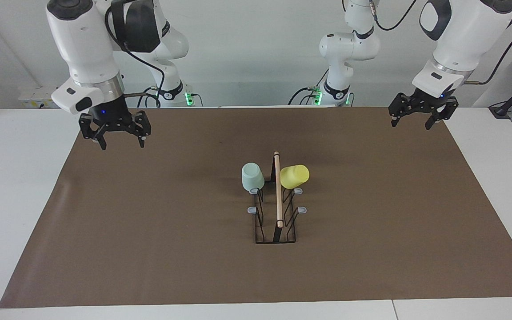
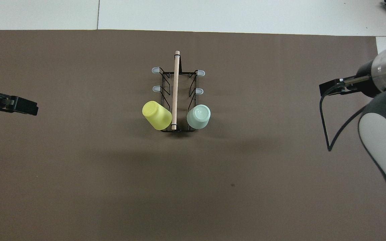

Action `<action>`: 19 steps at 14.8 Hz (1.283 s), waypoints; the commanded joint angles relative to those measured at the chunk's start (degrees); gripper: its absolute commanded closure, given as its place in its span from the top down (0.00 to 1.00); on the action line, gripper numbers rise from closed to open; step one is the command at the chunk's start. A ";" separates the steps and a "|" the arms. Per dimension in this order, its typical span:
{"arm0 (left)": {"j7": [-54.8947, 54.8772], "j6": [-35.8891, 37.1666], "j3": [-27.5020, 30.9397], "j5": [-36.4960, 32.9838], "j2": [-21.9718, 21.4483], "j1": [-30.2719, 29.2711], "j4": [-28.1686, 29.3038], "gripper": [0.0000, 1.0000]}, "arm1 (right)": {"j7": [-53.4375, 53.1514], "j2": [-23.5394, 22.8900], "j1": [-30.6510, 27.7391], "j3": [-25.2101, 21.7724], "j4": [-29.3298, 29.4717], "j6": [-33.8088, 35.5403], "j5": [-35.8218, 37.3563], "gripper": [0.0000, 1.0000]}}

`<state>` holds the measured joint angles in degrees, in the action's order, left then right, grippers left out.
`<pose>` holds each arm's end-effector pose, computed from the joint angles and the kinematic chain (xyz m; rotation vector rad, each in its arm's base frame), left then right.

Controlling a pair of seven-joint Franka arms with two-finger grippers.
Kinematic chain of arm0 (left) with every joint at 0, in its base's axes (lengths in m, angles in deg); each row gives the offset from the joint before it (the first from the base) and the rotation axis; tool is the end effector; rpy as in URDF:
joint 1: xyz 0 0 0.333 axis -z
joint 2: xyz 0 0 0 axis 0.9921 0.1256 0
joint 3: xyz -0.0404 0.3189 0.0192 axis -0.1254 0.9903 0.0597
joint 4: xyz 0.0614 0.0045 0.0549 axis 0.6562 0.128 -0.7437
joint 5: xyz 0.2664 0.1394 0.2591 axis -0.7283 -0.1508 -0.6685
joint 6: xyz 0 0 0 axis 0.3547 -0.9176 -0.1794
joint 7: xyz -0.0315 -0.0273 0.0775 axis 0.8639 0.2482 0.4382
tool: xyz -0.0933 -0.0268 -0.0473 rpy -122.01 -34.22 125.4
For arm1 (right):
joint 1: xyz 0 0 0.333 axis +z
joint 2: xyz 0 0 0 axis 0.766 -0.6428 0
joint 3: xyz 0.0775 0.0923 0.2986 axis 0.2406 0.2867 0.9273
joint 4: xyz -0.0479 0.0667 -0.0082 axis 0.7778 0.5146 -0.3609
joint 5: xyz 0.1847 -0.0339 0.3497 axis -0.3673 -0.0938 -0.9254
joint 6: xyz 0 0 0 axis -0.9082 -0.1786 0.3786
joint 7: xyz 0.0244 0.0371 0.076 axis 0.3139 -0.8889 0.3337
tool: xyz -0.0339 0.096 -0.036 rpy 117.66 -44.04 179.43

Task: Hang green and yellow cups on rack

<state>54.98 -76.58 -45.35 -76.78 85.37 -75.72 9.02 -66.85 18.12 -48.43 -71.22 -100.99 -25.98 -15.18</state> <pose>0.5548 -0.0389 0.6174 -3.1042 0.3292 -0.0190 0.5893 0.0404 0.6201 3.0468 0.1238 0.1259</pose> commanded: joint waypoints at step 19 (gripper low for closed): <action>0.68 0.12 0.27 1.27 -0.99 -0.82 0.64 1.00 | -3.62 7.03 -4.55 0.72 -7.71 5.71 -3.59 1.00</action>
<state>55.20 -76.59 -45.05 -76.15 85.36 -76.29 9.01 -71.79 24.54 -52.59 -70.78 -108.22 -20.21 -20.07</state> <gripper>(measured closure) 0.000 0.000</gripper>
